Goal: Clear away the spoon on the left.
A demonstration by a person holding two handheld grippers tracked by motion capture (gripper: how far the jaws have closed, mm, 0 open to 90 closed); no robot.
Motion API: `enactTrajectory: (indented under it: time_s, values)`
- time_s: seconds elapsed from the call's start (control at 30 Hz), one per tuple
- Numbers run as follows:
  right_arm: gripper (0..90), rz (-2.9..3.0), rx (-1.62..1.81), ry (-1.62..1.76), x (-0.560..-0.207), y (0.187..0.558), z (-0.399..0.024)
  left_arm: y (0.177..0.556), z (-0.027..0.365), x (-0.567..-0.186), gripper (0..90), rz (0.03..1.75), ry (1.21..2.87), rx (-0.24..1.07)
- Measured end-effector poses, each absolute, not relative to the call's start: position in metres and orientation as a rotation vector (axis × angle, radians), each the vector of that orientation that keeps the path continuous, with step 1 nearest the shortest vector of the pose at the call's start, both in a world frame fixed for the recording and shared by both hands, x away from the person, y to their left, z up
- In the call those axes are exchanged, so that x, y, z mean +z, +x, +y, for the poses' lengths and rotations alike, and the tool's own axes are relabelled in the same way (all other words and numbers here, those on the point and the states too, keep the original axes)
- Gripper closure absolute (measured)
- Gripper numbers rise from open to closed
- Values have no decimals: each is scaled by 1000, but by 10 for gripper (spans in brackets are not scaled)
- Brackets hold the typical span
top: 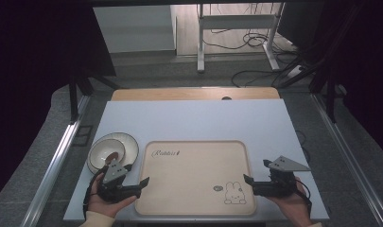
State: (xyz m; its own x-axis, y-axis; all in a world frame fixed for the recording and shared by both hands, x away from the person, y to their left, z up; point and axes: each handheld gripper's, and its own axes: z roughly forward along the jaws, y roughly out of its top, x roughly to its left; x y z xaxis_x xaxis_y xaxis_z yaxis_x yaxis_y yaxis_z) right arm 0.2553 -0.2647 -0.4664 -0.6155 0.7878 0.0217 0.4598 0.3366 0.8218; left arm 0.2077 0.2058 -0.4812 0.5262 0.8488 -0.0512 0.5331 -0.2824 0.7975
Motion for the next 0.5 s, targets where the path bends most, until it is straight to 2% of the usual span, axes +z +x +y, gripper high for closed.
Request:
enactTrajectory:
  time_s: [0.5]
  values:
    - [108,2237,1218,1129,-469,258,-269,205,196,-479,225,1060,1996,513]
